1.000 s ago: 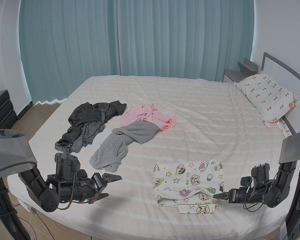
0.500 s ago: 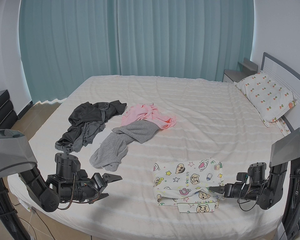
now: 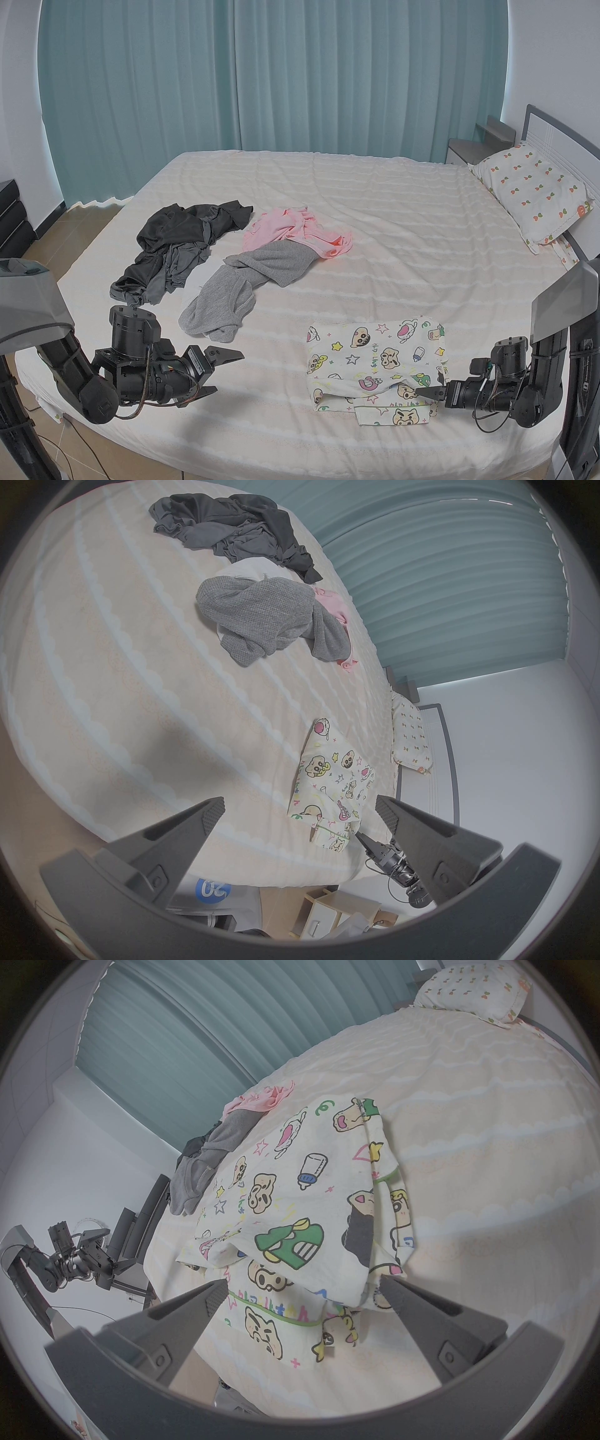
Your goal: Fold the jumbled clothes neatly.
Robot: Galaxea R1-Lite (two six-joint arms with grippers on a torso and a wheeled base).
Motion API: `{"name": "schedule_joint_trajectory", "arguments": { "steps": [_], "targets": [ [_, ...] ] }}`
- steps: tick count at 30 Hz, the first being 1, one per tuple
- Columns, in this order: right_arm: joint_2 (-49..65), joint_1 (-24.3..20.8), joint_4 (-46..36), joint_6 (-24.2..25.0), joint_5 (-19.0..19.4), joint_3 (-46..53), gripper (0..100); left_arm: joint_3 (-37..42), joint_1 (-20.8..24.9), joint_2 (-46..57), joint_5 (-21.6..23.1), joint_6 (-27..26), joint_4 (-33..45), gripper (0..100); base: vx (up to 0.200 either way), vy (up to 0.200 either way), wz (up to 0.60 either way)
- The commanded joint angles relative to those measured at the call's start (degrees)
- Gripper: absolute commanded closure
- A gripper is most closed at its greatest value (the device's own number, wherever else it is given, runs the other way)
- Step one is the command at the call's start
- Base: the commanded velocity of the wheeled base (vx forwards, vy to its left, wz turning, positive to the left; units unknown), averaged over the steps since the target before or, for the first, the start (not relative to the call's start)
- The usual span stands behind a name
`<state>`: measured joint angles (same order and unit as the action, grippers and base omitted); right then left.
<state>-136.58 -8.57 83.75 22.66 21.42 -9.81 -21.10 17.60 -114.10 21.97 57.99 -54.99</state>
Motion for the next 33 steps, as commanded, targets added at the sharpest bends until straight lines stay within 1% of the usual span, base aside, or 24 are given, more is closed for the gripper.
{"name": "schedule_joint_trajectory", "arguments": {
  "steps": [1,5,10,14,17,18,29,33],
  "targets": [
    [-0.6,-0.5,0.3,0.0,0.6,-0.6,0,0.0,0.1,-0.1,0.0,0.0,0.0,0,0.000,0.000,0.00],
    [-1.8,-0.9,0.4,0.1,2.2,-2.6,0,0.0,0.0,-0.1,0.0,0.0,0.0,0,0.000,0.000,0.00],
    [-2.8,-0.5,0.4,0.5,2.8,-4.0,0,0.0,0.0,-0.1,0.0,0.1,0.0,0,0.000,0.000,0.00],
    [-2.1,0.2,0.5,4.6,6.5,-4.0,0,0.0,0.0,-0.1,0.0,0.1,0.0,0,0.000,0.000,0.00],
    [-2.4,1.2,1.9,6.1,7.5,-4.0,0,0.0,0.0,-0.1,0.0,0.0,0.0,0,0.000,0.000,0.00],
    [-2.5,1.5,2.1,6.2,7.6,-4.0,100,0.0,0.0,-0.1,0.0,0.1,0.0,0,0.000,0.000,0.00],
    [-3.0,2.4,2.3,6.1,7.5,-3.3,100,0.0,-0.1,-0.1,0.0,0.0,0.0,0,0.000,0.000,0.00],
    [-1.1,4.0,3.6,5.4,7.5,-1.3,100,0.0,-0.1,-0.1,-0.1,0.0,0.0,0,0.000,0.000,0.00]
  ]
}}
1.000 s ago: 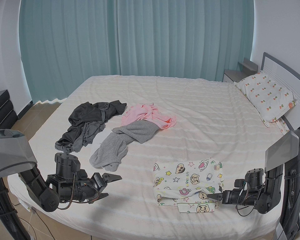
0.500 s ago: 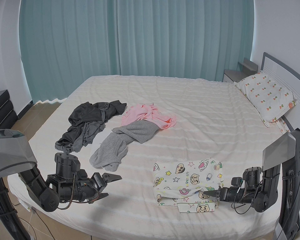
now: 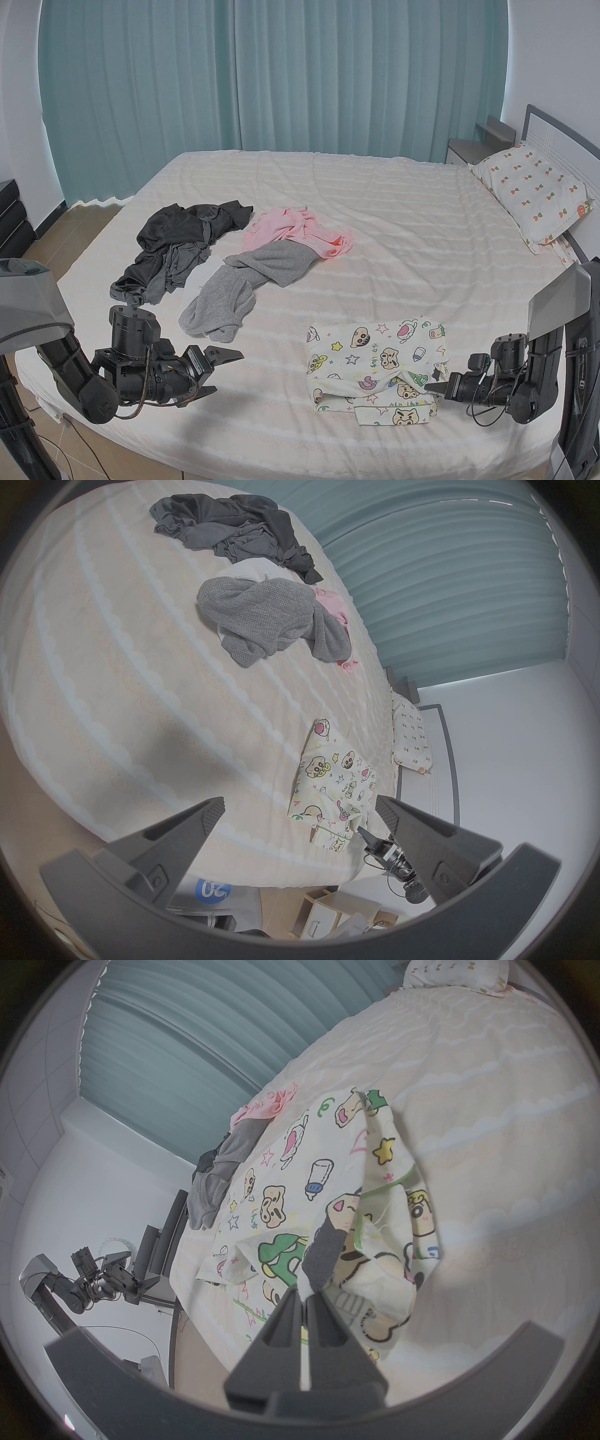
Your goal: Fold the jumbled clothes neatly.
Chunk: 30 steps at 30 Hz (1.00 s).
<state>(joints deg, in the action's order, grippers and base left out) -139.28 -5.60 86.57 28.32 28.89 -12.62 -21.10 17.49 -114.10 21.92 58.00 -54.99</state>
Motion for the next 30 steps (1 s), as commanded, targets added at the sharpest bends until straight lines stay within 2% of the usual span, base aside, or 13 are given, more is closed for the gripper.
{"name": "schedule_joint_trajectory", "arguments": {
  "steps": [1,5,10,18,26,30],
  "targets": [
    [1.6,1.1,0.9,-0.3,0.0,1.7,100,0.0,0.0,-0.1,0.0,0.0,0.0,0,0.000,0.000,0.00],
    [3.5,3.4,0.9,-1.8,0.1,4.0,100,0.0,0.0,-0.1,0.0,-0.1,0.0,0,0.000,0.000,0.00],
    [1.6,5.1,-0.4,-7.7,0.1,5.1,100,0.1,0.0,-0.1,-0.1,-0.1,0.0,0,0.000,0.000,0.00],
    [0.9,5.2,-1.0,-8.8,0.1,5.3,100,0.1,0.0,-0.2,0.0,-0.1,0.0,0,0.000,0.000,0.00],
    [1.0,6.4,-5.1,-14.0,0.0,5.9,100,0.1,0.1,-0.5,-0.1,-0.3,0.0,0,0.000,0.000,0.00],
    [0.9,6.8,-5.5,-14.4,0.0,5.5,100,0.1,0.1,-0.5,-0.1,-0.4,0.0,0,0.000,0.000,0.00]
  ]
}}
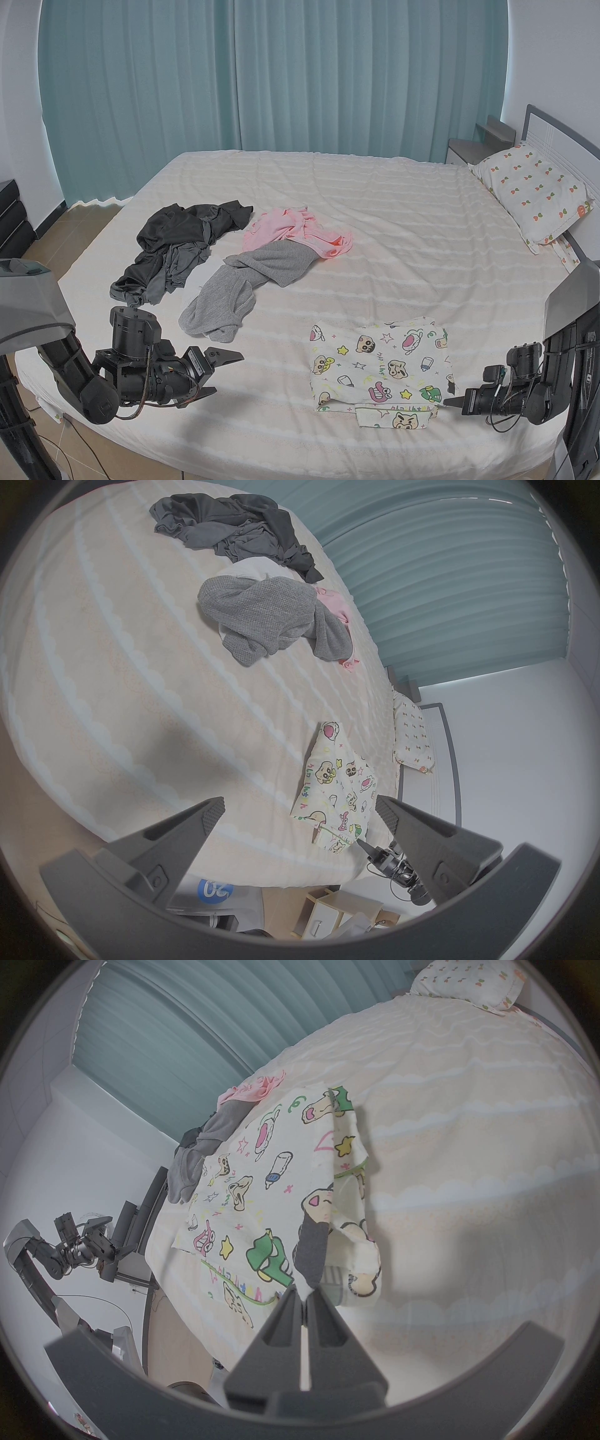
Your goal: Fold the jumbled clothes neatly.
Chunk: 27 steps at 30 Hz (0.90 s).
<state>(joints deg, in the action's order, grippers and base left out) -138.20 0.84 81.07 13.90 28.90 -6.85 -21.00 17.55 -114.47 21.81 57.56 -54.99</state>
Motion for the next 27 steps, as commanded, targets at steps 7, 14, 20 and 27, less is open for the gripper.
{"name": "schedule_joint_trajectory", "arguments": {
  "steps": [7,14,20,27],
  "targets": [
    [-0.1,0.3,0.0,-0.5,0.0,0.1,0,-0.1,0.2,-0.2,0.0,-0.1,-0.1,0,0.000,0.000,0.00],
    [-0.5,0.4,0.6,-2.2,-0.7,-0.1,0,-5.5,4.8,-1.5,-1.2,-1.2,0.0,0,0.000,0.000,0.00],
    [0.0,0.4,1.4,-2.0,-0.6,-0.4,0,-14.2,8.6,-10.0,-1.6,-12.5,2.0,0,0.000,0.000,0.00],
    [-0.3,-0.1,2.1,-1.9,-0.6,0.0,0,-25.1,13.8,-15.9,-2.3,-15.6,9.2,0,0.000,0.000,0.00]
  ]
}}
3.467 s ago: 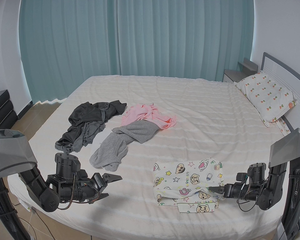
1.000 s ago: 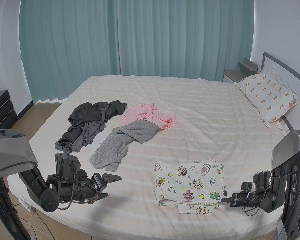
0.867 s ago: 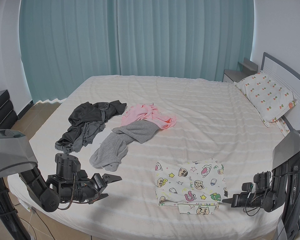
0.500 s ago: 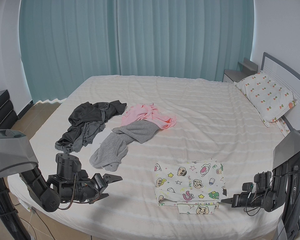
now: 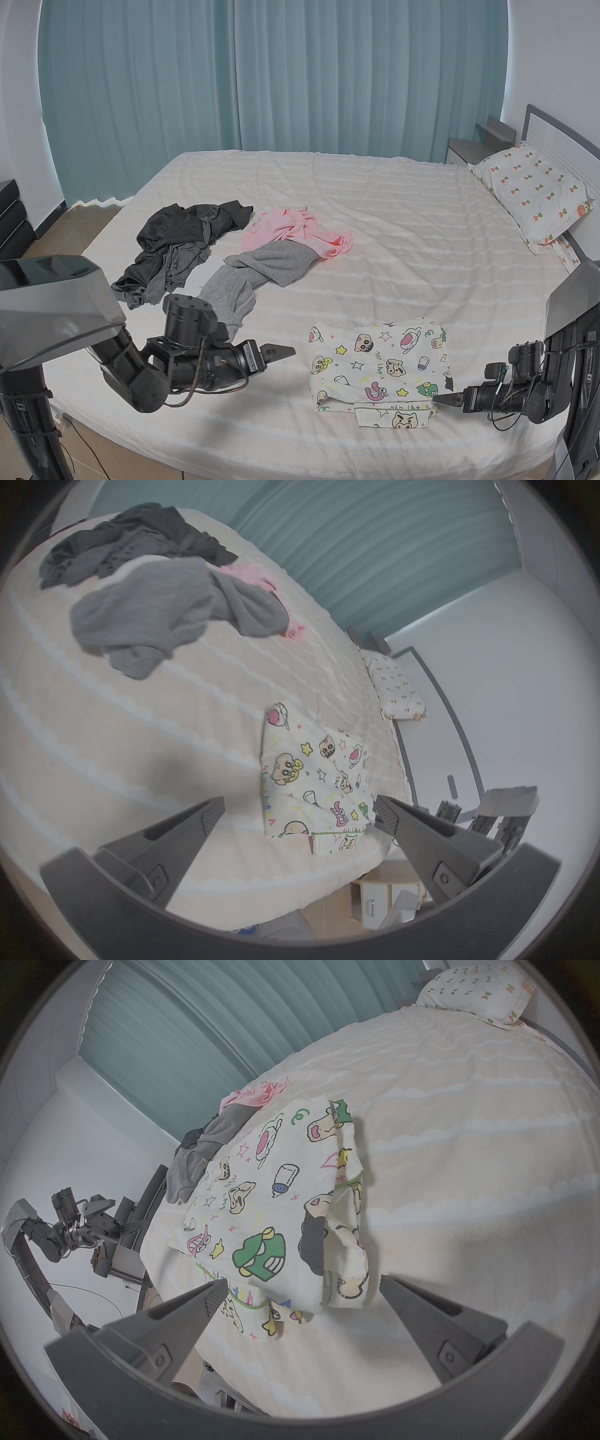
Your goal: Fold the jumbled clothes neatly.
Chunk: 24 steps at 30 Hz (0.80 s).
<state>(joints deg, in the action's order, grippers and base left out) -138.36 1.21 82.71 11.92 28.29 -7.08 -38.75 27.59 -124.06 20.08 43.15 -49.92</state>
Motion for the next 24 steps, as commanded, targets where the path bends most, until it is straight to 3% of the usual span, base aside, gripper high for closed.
{"name": "schedule_joint_trajectory", "arguments": {
  "steps": [1,8,15,21,24],
  "targets": [
    [-0.2,-0.5,0.4,0.0,0.0,0.3,0,-8.3,3.8,-6.3,-1.2,-1.1,5.6,0,0.000,0.000,0.00],
    [-0.2,-0.7,0.4,0.0,0.0,0.2,0,-8.5,4.1,-5.8,-5.1,2.6,8.6,0,0.000,0.000,0.00],
    [-0.2,-0.8,0.4,0.0,0.0,0.1,0,-8.4,4.6,-5.8,-5.0,2.8,8.4,0,0.000,0.000,0.00],
    [-0.2,-0.8,0.4,-0.1,0.0,0.3,0,-8.6,6.2,-5.8,-6.0,2.6,8.4,0,0.200,0.000,0.00],
    [-0.2,-0.8,0.4,-0.1,0.0,0.4,0,-8.6,6.5,-5.8,-6.9,2.6,8.4,0,0.000,0.000,0.00]
  ]
}}
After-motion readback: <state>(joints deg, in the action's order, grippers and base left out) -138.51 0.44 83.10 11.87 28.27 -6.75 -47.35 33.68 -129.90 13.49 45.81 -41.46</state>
